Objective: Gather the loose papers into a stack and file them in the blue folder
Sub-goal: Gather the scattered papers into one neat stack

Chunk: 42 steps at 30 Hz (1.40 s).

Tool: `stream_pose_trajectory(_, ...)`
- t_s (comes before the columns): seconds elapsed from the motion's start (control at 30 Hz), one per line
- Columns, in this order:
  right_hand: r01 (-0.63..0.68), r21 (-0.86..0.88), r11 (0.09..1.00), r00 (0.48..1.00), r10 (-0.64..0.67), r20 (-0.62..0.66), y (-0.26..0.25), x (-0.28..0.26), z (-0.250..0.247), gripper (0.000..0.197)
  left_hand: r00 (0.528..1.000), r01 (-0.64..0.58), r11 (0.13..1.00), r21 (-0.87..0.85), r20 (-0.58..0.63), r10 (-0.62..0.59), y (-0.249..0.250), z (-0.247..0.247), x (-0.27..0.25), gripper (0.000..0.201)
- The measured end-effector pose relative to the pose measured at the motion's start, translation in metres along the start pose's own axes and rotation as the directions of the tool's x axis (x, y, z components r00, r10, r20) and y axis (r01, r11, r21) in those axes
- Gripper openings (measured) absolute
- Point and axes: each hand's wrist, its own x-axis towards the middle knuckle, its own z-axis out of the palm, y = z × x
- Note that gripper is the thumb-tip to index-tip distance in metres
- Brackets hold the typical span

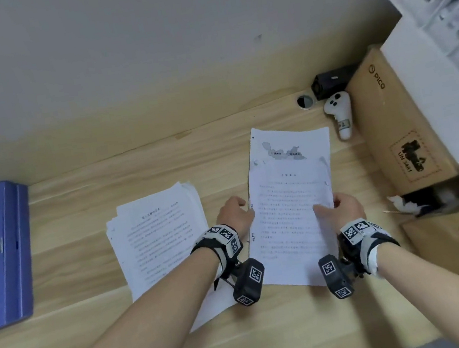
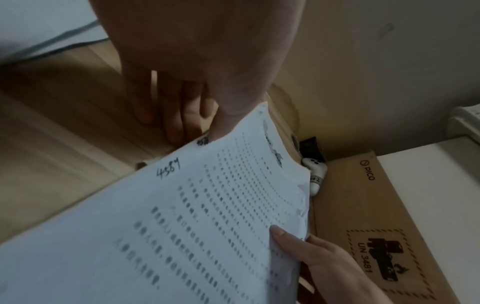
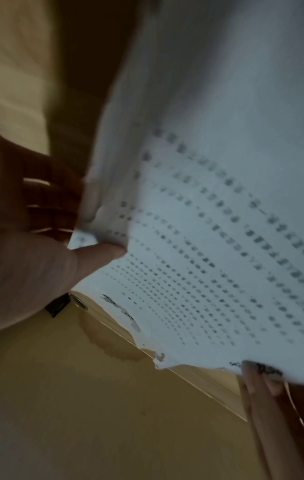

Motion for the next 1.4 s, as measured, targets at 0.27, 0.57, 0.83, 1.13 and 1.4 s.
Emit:
stream_pose_trajectory(0.27, 0.129, 0.239, 0.962, 0.991, -0.135, 0.006, -0.007, 0.003, 0.008, 0.009, 0.999, 0.032, 0.987, -0.159, -0.034, -0.038, -0.017, -0.001, -0.005, 0.033)
stream_pose_trajectory(0.57, 0.218, 0.369, 0.903, 0.960, -0.268, 0.087, -0.044, -0.029, 0.038, 0.012, 0.997, -0.026, 0.890, -0.456, -0.075, -0.009, -0.061, -0.036, -0.042, 0.031)
stream_pose_trajectory(0.83, 0.285, 0.216, 0.934, 0.914, -0.333, 0.232, -0.079, -0.085, 0.116, 0.049, 0.958, 0.007, 0.904, -0.428, -0.257, -0.129, -0.136, -0.083, -0.091, 0.054)
stream_pose_trajectory(1.13, 0.459, -0.199, 0.866, 0.860, -0.376, 0.345, -0.110, -0.131, 0.179, 0.051, 0.897, 0.203, 0.968, -0.145, -0.370, -0.244, -0.224, -0.126, -0.134, 0.038)
stream_pose_trajectory(1.4, 0.443, -0.249, 0.861, 0.893, -0.402, 0.201, -0.109, -0.125, 0.187, 0.046, 0.919, 0.186, 0.927, -0.325, -0.276, -0.281, -0.233, -0.145, -0.117, 0.059)
